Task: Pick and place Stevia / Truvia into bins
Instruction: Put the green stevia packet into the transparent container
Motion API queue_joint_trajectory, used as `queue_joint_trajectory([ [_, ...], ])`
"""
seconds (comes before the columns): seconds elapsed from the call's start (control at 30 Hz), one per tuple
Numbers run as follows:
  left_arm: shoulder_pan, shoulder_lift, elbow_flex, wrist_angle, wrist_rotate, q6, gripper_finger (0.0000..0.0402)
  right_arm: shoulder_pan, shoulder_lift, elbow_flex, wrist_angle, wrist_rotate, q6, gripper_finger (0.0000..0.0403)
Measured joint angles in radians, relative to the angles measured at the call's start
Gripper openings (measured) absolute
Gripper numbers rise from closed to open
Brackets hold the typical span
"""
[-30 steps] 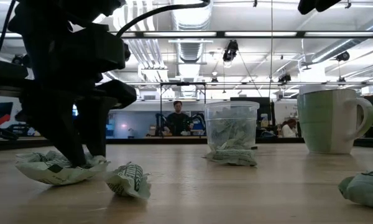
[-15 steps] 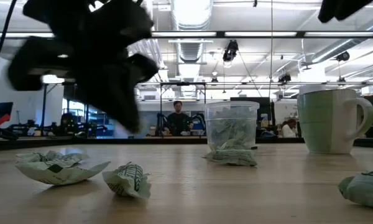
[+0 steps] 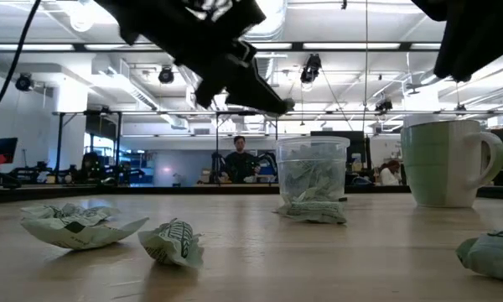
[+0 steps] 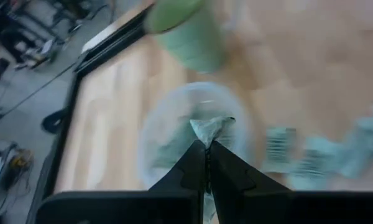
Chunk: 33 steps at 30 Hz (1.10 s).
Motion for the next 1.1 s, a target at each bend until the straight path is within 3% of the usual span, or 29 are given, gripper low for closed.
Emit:
queue_joint_trajectory([
  [0.13,0.072,0.000,0.000,0.021,0.054,0.001,0.0000,0.000,0.000,-0.008,0.002,0.037,-0.001,0.0063],
  [0.27,0.109,0.010,0.010,0.047,0.170,0.009,0.0000,0.000,0.000,-0.015,0.004,0.045,-0.004,0.0064],
  [0.43,0.117,0.073,0.038,0.087,0.254,0.110,0.0000,-0.003,0.000,-0.017,0.007,0.073,-0.008,0.0063],
  [0.63,0.120,0.142,0.085,0.072,0.245,0.150,0.0000,-0.005,0.000,-0.017,0.009,0.076,-0.008,0.0061],
  [0.93,0.126,0.127,0.097,0.008,0.179,0.154,0.0002,-0.005,0.000,-0.022,0.009,0.077,-0.011,0.0059],
  [1.1,0.127,0.125,0.096,-0.026,0.195,0.154,0.0047,-0.005,0.000,-0.025,0.010,0.079,-0.011,0.0059],
])
